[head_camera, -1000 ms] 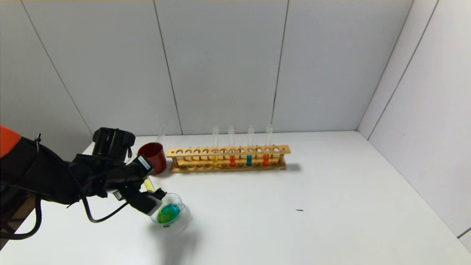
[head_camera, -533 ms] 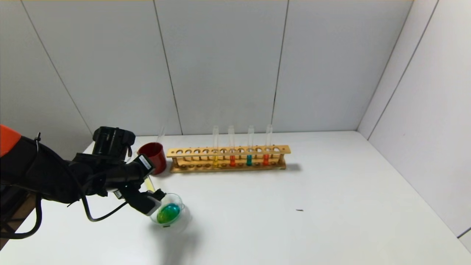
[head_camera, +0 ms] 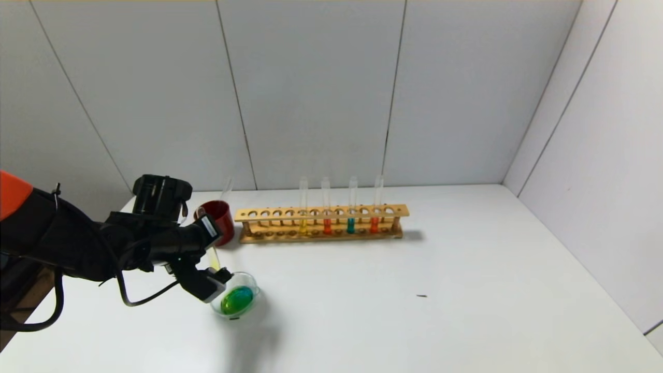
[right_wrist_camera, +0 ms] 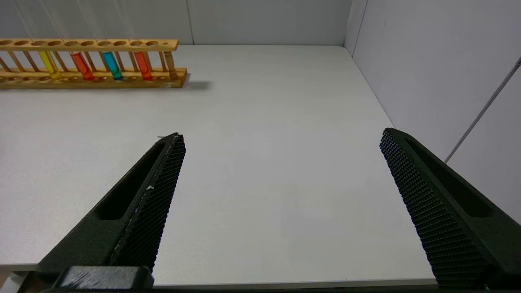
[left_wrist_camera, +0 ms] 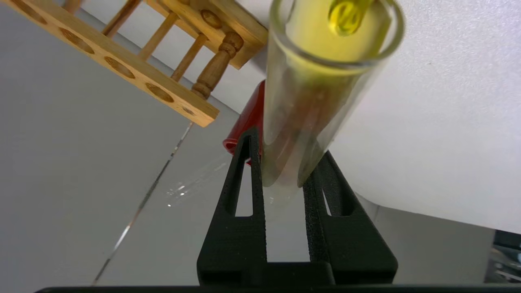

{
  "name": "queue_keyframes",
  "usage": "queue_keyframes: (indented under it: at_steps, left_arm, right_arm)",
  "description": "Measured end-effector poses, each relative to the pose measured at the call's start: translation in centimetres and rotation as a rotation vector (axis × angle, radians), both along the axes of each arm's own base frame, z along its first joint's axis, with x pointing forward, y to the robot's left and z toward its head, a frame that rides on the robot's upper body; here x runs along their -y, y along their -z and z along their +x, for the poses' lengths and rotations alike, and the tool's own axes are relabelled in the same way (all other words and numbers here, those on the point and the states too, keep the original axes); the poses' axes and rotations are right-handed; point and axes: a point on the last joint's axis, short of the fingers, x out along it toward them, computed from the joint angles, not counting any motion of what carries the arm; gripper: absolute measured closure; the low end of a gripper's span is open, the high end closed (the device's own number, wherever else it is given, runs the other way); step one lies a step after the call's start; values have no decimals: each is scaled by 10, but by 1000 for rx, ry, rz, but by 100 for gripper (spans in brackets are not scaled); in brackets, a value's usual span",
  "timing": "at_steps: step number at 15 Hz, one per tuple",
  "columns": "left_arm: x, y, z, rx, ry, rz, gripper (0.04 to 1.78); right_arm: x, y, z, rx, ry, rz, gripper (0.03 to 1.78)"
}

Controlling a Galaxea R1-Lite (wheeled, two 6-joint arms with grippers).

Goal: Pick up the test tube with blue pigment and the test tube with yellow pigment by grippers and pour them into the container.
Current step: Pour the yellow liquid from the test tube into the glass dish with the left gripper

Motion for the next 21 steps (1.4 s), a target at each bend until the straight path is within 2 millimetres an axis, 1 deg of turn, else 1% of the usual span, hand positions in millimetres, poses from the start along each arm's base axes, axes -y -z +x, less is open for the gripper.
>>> queue_keyframes:
  at_steps: [7,14,21]
  left_arm:
    - [1,-3,3,23,54,55,150]
    - [11,-6,0,34,96,66,150]
    - [12,-10,-1,60,146,123,150]
  right_arm:
    - [0,0,0,0,0,0,6]
    - [0,0,0,0,0,0,6]
    - [0,0,0,0,0,0,6]
